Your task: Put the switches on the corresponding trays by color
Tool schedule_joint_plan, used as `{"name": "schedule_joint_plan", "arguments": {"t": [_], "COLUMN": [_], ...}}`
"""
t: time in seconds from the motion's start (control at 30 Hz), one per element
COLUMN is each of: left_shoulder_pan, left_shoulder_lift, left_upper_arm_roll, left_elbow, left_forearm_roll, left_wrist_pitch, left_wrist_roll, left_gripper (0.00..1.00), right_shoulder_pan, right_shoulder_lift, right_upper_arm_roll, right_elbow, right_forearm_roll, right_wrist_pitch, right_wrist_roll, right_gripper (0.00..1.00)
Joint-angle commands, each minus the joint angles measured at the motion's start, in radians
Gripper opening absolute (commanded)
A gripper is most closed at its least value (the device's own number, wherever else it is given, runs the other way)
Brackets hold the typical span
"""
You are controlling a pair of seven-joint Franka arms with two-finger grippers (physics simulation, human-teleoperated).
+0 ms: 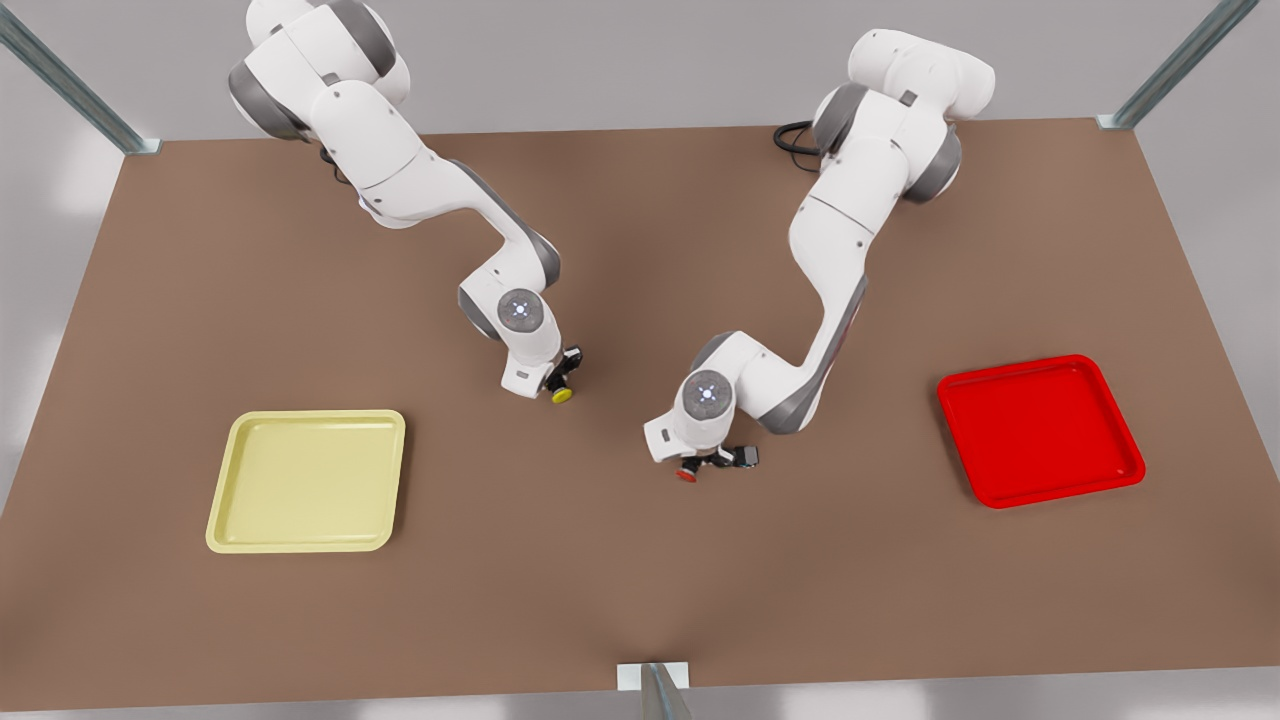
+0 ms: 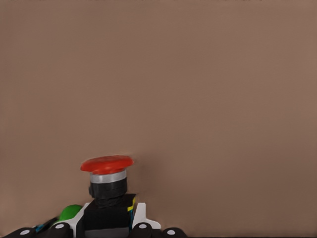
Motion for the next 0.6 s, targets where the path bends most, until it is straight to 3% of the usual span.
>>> {"name": "schedule_joint_plan", "arguments": {"t": [0.0,0.23,0.37,0.5,0.57], "left_shoulder_pan": [0.003,0.096,0.230,0.279,0.282], "left_shoulder_lift": [-0.005,-0.075,-0.178,-0.262,-0.328], "left_upper_arm_roll": [0.000,0.019,0.023,0.134,0.196], "left_elbow": [0.000,-0.005,-0.144,-0.256,-0.382], "left_forearm_roll": [-0.009,-0.009,-0.011,-0.011,-0.011], "left_wrist_pitch": [-0.007,-0.138,-0.130,-0.121,-0.026], "left_wrist_roll": [0.003,0.169,0.368,0.609,0.683], "left_gripper": [0.52,0.51,0.51,0.51,0.51], "right_shoulder_pan": [0.000,-0.001,-0.014,-0.107,-0.199], "right_shoulder_lift": [0.000,-0.015,-0.052,-0.137,-0.198], "right_upper_arm_roll": [0.000,0.002,0.002,0.000,-0.002], "right_elbow": [0.000,0.000,0.003,-0.005,-0.050], "right_forearm_roll": [0.000,0.000,-0.002,0.000,0.000], "right_wrist_pitch": [0.001,-0.016,-0.065,-0.169,-0.185], "right_wrist_roll": [0.000,-0.006,-0.014,-0.113,-0.253], "right_gripper": [0.51,0.51,0.51,0.51,0.52]}}
